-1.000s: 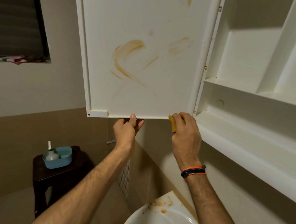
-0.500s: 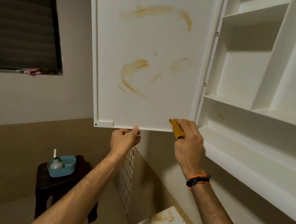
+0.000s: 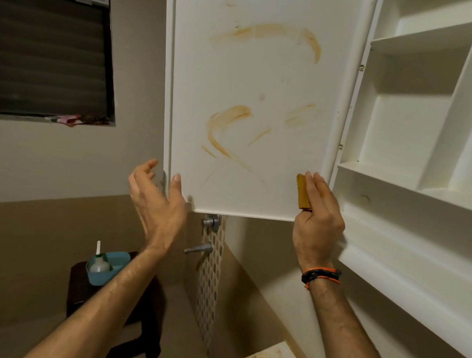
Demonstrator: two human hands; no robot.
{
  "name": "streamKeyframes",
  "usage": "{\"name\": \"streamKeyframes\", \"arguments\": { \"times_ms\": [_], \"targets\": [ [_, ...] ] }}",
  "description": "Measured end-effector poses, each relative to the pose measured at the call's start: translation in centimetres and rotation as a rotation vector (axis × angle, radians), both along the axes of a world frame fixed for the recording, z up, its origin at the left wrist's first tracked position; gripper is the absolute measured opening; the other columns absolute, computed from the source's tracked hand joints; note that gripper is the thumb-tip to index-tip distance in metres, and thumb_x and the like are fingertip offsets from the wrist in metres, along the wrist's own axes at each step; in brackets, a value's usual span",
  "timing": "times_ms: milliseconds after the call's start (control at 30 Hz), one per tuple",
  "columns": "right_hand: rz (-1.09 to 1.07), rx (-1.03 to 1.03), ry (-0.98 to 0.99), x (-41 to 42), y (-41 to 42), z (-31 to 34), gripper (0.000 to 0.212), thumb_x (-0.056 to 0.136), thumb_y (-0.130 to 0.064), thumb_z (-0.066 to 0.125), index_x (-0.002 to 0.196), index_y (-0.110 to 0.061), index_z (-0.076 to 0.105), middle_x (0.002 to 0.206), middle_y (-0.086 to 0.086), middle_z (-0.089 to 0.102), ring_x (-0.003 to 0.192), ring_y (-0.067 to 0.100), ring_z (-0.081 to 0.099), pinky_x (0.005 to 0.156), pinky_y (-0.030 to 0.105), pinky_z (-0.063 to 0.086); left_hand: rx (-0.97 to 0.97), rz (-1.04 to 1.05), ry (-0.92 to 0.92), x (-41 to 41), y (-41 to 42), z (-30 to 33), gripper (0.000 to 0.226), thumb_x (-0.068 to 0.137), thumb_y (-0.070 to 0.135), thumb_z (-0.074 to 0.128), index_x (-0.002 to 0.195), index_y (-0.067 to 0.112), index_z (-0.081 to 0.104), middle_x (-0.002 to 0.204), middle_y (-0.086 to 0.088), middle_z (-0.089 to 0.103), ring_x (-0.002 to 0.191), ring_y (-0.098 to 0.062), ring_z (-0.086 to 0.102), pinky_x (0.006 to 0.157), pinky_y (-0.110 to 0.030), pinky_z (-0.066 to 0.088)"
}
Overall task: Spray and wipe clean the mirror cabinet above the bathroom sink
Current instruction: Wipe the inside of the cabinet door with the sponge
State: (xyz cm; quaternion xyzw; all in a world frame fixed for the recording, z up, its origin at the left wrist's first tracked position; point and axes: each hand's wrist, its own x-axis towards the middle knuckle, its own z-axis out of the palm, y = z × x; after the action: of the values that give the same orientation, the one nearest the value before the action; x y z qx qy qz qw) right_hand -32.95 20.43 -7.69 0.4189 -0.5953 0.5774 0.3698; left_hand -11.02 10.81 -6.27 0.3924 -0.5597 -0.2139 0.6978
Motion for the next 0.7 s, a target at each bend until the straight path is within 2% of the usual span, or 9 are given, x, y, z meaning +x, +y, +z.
{"name": "streamKeyframes", "arguments": {
  "times_ms": [67,133,167,233,300,467,533,633,700],
  "targets": [
    [-0.009,0.042,0.001,0.4,-0.9,-0.5,0.071,0.07,0.026,0.05,0.132,-0.008,0.06,0.137,0.014,0.057,0.13,0.029,0.051,0.106,0.048,0.045,0.014,-0.101,-0.042,0.2,-1.1,0.4,0.046,0.099,0.026,0.054,0.141,0.013,0.04,0.139,-0.002,0.048,0.125,-0.015,0.047,0.104,-0.034,0.043],
    [-0.037,0.086,0.007,0.9,-1.6,-1.2,0.068,0.075,0.021,0.052,0.137,-0.007,0.055,0.144,0.013,0.05,0.137,0.027,0.042,0.11,0.048,0.04,0.02,-0.229,-0.078,0.3,-2.2,0.5,0.039,0.103,0.029,0.045,0.138,0.011,0.044,0.125,-0.001,0.057,0.109,-0.01,0.053,0.094,-0.028,0.047],
    [-0.044,0.104,0.006,1.1,-2.0,-1.6,0.066,0.079,0.018,0.052,0.14,-0.007,0.051,0.148,0.013,0.046,0.14,0.026,0.038,0.111,0.048,0.038,0.015,-0.281,-0.089,0.3,-2.6,0.5,0.034,0.104,0.031,0.041,0.13,0.01,0.049,0.111,0.001,0.059,0.095,-0.008,0.054,0.085,-0.025,0.048],
    [-0.051,0.134,-0.003,1.3,-2.6,-2.1,0.064,0.086,0.011,0.052,0.147,-0.008,0.041,0.154,0.011,0.036,0.145,0.023,0.029,0.114,0.048,0.035,0.006,-0.345,-0.055,0.4,-3.5,0.5,0.027,0.106,0.03,0.036,0.108,0.009,0.054,0.086,0.006,0.053,0.075,-0.004,0.049,0.069,-0.019,0.047],
    [-0.051,0.155,-0.011,1.5,-3.2,-2.5,0.061,0.093,0.004,0.048,0.151,-0.008,0.032,0.159,0.009,0.027,0.149,0.021,0.018,0.118,0.047,0.027,0.002,-0.369,-0.003,0.7,-4.3,0.5,0.026,0.106,0.025,0.036,0.094,0.011,0.054,0.076,0.006,0.047,0.067,-0.003,0.044,0.063,-0.018,0.043],
    [-0.057,0.133,-0.046,1.5,-4.5,-2.5,0.064,0.095,-0.002,0.041,0.154,-0.005,0.018,0.162,0.01,0.014,0.151,0.018,0.004,0.124,0.04,0.006,-0.048,-0.41,0.068,0.8,-5.4,0.0,0.023,0.105,0.019,0.041,0.092,0.012,0.059,0.072,0.012,0.052,0.063,0.005,0.048,0.063,-0.013,0.043],
    [-0.051,0.107,-0.08,1.9,-5.0,-2.4,0.063,0.096,-0.01,0.036,0.155,-0.006,0.014,0.163,0.01,0.011,0.151,0.019,0.001,0.124,0.041,0.003,-0.06,-0.418,0.102,0.7,-5.5,-0.3,0.024,0.104,0.019,0.042,0.096,0.005,0.061,0.071,0.013,0.051,0.063,0.008,0.05,0.061,-0.008,0.041],
    [-0.081,0.108,-0.082,2.4,-5.7,-2.6,0.061,0.099,-0.02,0.032,0.155,-0.005,0.012,0.163,0.011,0.007,0.152,0.022,-0.001,0.123,0.043,-0.001,-0.066,-0.449,0.149,0.6,-5.8,-0.4,0.029,0.104,0.019,0.043,0.101,-0.003,0.062,0.069,-0.001,0.051,0.064,0.008,0.051,0.061,-0.006,0.041],
    [-0.112,0.122,-0.072,2.4,-5.9,-2.9,0.059,0.101,-0.021,0.03,0.155,-0.006,0.011,0.163,0.011,0.006,0.152,0.023,-0.001,0.123,0.043,-0.001,-0.073,-0.459,0.164,0.6,-5.6,-0.4,0.027,0.104,0.018,0.043,0.102,-0.001,0.063,0.068,0.006,0.053,0.065,0.008,0.053,0.061,-0.006,0.042]
  ]
}}
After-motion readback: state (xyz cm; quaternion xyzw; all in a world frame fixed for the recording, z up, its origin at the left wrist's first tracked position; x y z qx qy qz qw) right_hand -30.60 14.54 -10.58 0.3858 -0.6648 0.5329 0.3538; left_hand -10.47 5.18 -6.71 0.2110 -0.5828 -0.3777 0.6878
